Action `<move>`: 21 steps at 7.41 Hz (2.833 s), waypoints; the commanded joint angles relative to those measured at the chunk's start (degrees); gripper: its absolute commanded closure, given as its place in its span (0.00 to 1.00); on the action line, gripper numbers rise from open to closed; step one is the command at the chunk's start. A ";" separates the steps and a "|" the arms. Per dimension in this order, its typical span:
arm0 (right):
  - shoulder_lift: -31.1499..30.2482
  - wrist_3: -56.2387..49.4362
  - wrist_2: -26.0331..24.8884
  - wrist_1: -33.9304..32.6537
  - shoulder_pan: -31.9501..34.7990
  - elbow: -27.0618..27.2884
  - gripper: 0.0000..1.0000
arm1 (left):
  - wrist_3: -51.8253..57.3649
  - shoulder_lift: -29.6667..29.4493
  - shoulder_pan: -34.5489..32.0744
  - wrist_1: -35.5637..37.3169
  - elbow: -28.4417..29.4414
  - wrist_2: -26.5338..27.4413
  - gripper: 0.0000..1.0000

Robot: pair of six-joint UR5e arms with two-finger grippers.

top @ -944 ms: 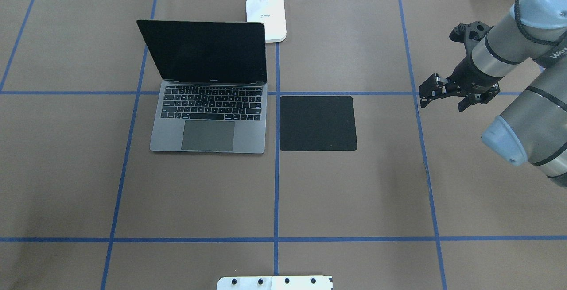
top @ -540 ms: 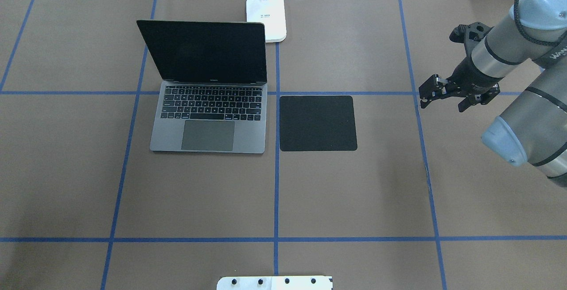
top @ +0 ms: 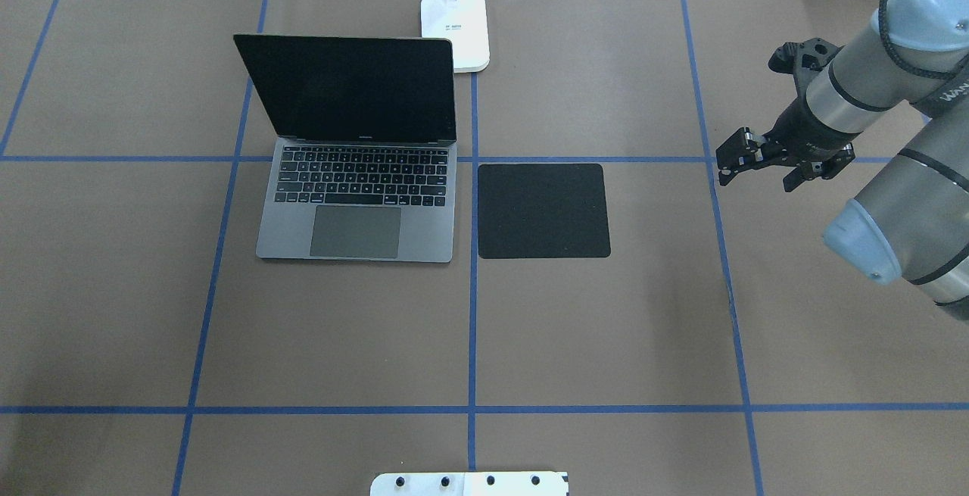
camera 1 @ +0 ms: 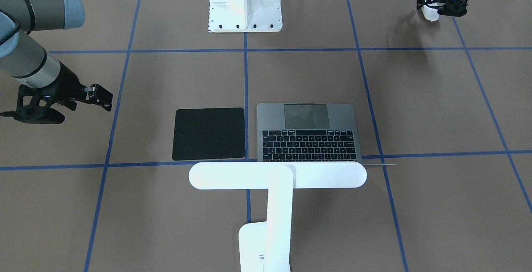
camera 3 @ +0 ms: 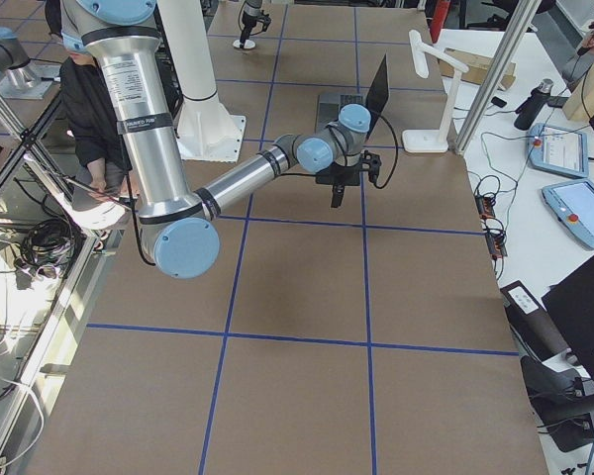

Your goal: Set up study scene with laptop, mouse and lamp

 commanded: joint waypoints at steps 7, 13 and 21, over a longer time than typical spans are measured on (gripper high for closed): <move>-0.02 -0.16 0.00 0.00 0.00 -0.07 0.00 | -6.02 0.54 2.31 -6.25 -0.65 1.87 0.91; 0.16 -0.78 -0.09 0.00 0.00 -0.77 0.00 | -14.63 -6.01 -0.39 18.75 -25.30 -2.14 0.89; -4.59 -1.04 -0.61 0.00 3.16 1.51 0.00 | 1.09 -74.22 -33.44 84.52 -12.30 -15.98 0.90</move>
